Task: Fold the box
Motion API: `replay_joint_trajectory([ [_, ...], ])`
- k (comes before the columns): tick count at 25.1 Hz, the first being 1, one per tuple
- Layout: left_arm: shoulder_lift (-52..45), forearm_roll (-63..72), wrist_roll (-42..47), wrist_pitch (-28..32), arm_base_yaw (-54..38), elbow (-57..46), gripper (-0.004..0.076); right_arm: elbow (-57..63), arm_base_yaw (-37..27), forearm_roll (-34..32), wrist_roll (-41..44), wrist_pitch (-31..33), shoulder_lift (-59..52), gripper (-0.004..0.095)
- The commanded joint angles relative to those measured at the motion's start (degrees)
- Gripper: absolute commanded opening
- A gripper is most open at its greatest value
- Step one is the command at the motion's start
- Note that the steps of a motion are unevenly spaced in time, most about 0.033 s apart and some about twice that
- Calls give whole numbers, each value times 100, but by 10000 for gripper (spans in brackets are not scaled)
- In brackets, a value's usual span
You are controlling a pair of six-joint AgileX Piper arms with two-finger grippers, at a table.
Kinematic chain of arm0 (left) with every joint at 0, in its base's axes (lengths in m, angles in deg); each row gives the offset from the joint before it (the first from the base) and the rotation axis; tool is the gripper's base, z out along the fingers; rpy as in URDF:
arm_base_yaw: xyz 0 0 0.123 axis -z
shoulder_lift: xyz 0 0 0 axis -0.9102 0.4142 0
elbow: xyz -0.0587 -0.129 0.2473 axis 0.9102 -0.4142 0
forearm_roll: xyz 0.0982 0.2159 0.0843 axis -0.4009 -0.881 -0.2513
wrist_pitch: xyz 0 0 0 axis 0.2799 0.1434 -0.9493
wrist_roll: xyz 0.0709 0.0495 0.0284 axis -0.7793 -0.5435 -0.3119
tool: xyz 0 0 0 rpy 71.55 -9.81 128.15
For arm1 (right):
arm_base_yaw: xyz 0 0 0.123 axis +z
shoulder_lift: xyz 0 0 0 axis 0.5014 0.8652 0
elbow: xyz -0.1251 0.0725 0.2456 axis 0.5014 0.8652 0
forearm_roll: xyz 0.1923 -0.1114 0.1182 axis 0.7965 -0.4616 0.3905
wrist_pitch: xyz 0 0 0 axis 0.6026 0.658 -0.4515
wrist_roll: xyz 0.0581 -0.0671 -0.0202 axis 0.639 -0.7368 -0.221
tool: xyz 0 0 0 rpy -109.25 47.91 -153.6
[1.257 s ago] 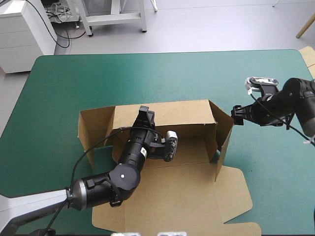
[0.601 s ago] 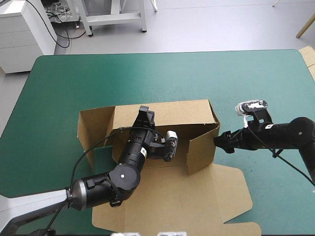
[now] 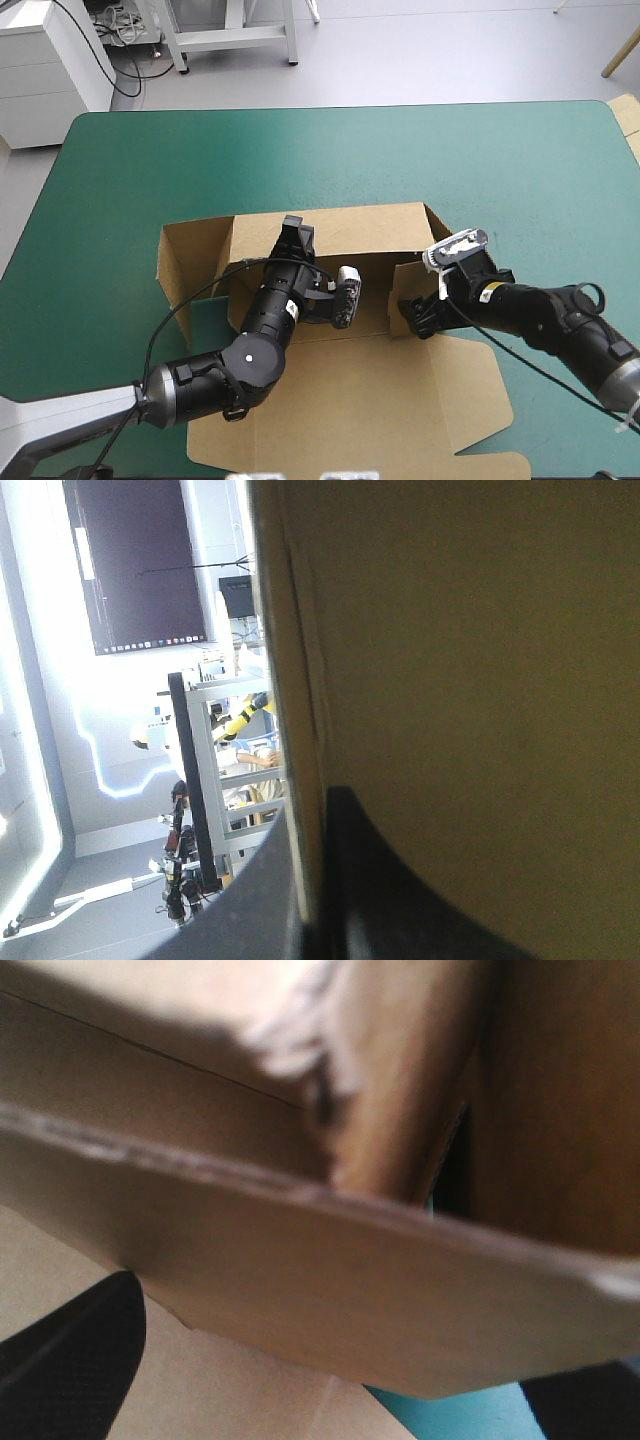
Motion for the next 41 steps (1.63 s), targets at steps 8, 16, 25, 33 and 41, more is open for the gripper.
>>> replay_joint_trajectory([
  [8,-160,-351,37,-266,-6,141,-8,127,772,-1611,2059,-1933,-34,706],
  [16,-160,-351,37,-182,-6,141,-8,127,772,-1551,2076,-2402,179,-21],
  [25,-160,53,1127,116,-6,141,458,127,772,-1551,2076,-2389,179,-20],
  [33,-160,-112,1416,-66,121,141,584,117,772,-1551,2083,-2708,188,-20],
  [41,-160,-638,1302,-924,796,213,584,-505,284,-1576,2190,-3243,940,-20],
])
